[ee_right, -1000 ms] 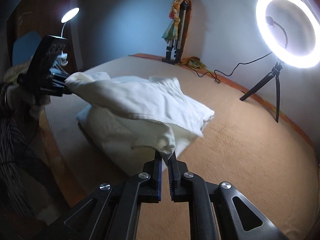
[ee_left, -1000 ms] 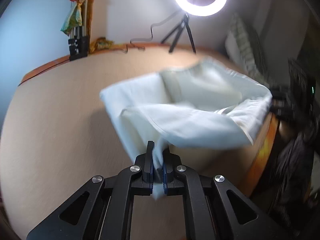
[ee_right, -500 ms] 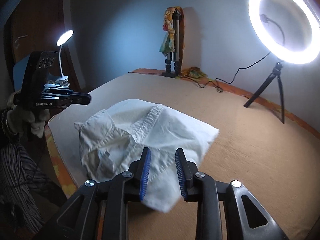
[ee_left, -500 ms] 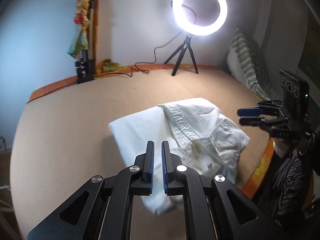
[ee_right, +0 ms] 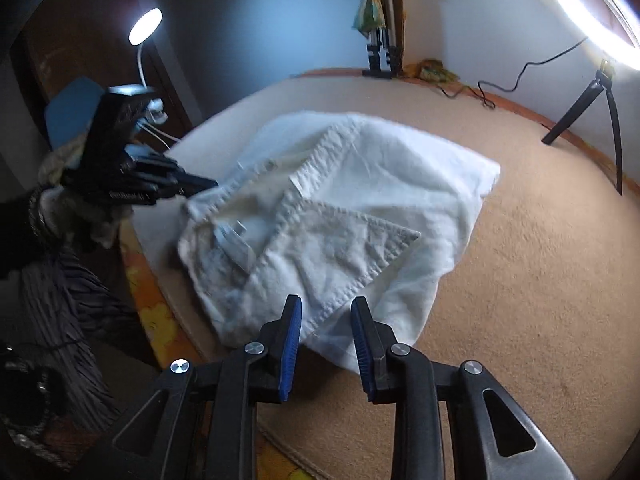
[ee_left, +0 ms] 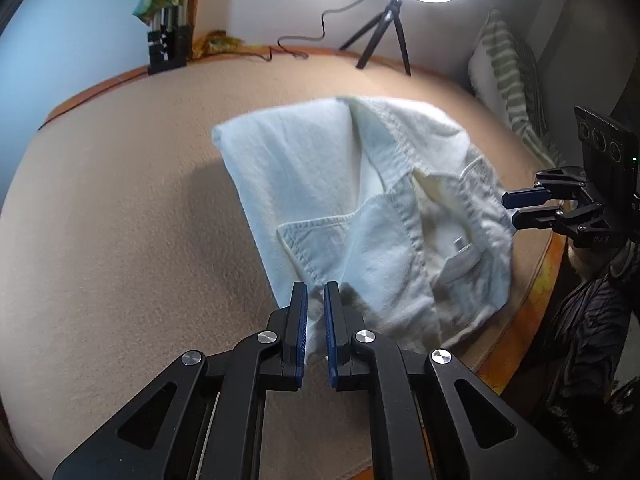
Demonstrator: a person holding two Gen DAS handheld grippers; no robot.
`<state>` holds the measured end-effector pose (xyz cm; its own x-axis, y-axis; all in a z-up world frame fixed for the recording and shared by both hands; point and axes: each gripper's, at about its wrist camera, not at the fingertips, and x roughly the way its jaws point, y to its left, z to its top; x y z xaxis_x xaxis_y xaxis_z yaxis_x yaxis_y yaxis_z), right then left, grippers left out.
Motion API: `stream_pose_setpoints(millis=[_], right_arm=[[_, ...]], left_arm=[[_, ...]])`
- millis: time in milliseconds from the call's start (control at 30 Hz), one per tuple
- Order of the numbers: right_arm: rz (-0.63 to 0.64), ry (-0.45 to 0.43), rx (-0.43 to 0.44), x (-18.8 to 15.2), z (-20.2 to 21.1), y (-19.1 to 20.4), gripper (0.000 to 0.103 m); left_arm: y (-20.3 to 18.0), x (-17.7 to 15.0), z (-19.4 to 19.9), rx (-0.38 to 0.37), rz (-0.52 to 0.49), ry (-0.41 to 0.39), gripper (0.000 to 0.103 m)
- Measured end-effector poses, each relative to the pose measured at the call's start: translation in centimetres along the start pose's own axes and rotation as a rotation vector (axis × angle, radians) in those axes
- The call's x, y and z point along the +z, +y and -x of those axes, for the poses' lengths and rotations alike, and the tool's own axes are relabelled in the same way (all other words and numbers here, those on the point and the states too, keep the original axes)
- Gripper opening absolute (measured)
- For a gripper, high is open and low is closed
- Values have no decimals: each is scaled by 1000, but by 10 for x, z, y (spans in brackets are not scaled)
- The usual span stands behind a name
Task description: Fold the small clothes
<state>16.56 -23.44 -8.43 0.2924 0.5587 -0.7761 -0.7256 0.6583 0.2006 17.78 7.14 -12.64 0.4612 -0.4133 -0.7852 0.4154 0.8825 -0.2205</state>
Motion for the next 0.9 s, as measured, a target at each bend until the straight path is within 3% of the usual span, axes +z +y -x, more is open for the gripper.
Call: stream_pose_setpoints(millis=[100,267,467,667,800,900], right_arm=[[-43,-88,5,13,16,-9,27],[-145,-182,9,39,20,-29,30],[-216,-213,35,79,-1,-45,30],[-288,-170,31,99,-31,-63,30],[-216,-98,-51,101,-56,-54,29],[-127,-16,-131,90,-67,-44,29]], left_arm=[[-3,14,13,-13,20,-70,7],[-17,47,8,-40,8,-123,7],[-39,69,-38,-17,-75,-53,7],[-56,61,-63,-28,-150,44,7],[-50,53,-58,-29,-130,47,7],[-44,53,-32,-44,-103,0,7]])
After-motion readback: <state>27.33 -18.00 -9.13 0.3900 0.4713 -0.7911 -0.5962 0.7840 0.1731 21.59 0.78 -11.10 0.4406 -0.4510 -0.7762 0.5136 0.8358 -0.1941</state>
